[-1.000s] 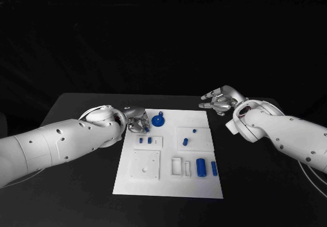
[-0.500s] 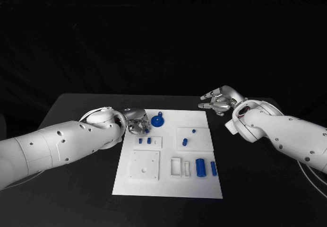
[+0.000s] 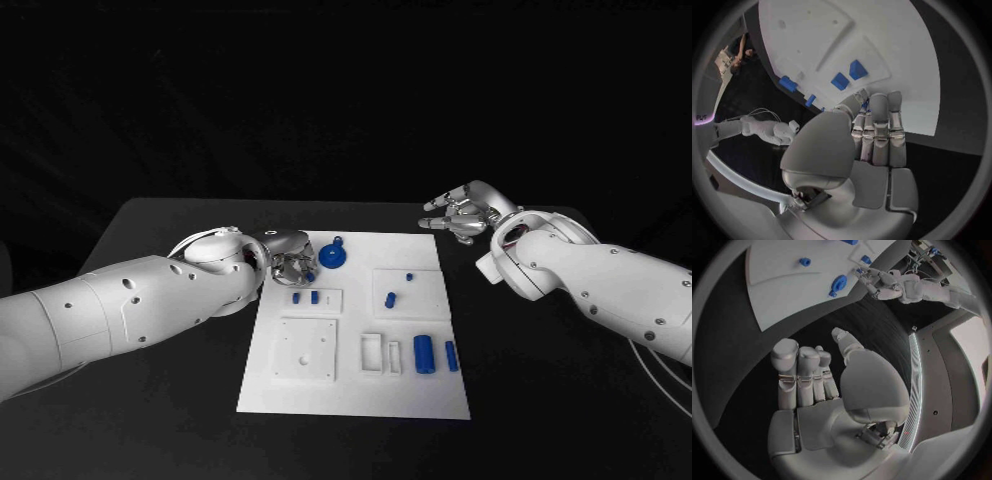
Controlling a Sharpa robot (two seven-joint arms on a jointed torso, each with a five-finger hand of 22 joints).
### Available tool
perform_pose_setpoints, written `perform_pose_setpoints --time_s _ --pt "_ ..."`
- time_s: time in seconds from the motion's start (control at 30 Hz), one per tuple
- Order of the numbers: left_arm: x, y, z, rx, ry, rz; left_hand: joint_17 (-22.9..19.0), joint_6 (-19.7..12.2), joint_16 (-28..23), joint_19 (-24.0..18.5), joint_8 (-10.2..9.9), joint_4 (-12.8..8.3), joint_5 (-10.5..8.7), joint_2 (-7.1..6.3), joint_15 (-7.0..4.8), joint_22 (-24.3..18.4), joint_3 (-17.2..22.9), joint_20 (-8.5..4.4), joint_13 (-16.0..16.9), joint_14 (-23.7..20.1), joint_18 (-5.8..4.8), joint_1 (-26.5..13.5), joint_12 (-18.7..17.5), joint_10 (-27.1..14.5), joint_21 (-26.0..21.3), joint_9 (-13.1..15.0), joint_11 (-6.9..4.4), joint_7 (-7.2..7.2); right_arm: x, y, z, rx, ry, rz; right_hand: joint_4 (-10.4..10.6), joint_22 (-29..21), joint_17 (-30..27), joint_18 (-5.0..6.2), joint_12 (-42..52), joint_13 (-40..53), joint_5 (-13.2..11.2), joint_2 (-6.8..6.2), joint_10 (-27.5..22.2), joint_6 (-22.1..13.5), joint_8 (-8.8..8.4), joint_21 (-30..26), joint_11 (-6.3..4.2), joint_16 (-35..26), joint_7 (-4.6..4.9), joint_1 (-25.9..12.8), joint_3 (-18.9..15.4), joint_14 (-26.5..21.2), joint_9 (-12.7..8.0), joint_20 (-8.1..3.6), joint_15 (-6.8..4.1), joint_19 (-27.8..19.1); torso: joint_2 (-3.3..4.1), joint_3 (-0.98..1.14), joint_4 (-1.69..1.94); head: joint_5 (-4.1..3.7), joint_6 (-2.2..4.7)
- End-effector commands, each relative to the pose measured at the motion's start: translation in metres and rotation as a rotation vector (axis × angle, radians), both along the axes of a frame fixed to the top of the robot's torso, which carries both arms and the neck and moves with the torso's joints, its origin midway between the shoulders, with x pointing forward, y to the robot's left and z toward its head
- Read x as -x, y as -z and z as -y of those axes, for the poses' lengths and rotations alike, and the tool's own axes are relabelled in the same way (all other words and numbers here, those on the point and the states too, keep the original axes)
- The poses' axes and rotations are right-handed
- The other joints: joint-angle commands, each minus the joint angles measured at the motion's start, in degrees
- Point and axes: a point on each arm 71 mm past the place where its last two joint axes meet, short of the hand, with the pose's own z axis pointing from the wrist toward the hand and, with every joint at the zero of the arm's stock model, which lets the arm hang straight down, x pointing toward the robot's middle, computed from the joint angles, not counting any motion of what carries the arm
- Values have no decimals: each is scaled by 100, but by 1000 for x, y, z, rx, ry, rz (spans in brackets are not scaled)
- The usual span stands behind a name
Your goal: Assemble the parts on the task board
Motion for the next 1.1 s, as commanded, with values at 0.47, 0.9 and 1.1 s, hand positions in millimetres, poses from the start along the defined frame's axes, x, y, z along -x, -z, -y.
perform_pose_setpoints --time_s 0.47,0.9,1.1 --pt "2 4 -1 -19 4 6 -3 -625 -23 19 -2 -16 -32 -285 58 121 114 53 3 -64 106 -48 -16 -175 -3 0 58 -219 1 0 -1 2 -13 1 -14 554 -10 106 -35 -17 28 8 -45 37 -23 -48 -16 -46 -6 -62 27 -3 -2 8 9 250 -4 -5 6 -9 9" --pt "-4 1 -14 -4 -38 39 -29 -1159 -42 72 -14 -4 -76 -393 91 117 40 84 3 -102 117 -49 -16 -309 -160 -13 107 -267 0 0 1 1 -11 1 -19 544 -32 111 -91 -70 21 3 -81 -24 -23 -98 -11 -72 2 -54 9 -21 -3 14 15 238 -1 -3 0 -2 30" --pt "-8 0 -22 8 -64 60 -42 -1199 -60 78 -15 -10 -78 -410 107 118 1 98 3 -114 128 -27 -15 -398 -199 -14 134 -286 0 0 1 -3 -24 1 -125 138 -633 198 -1890 -1903 -15 26 -221 -282 -33 -1530 -52 -685 12 20 58 -194 -13 8 -2 64 2 -4 -7 2 40"
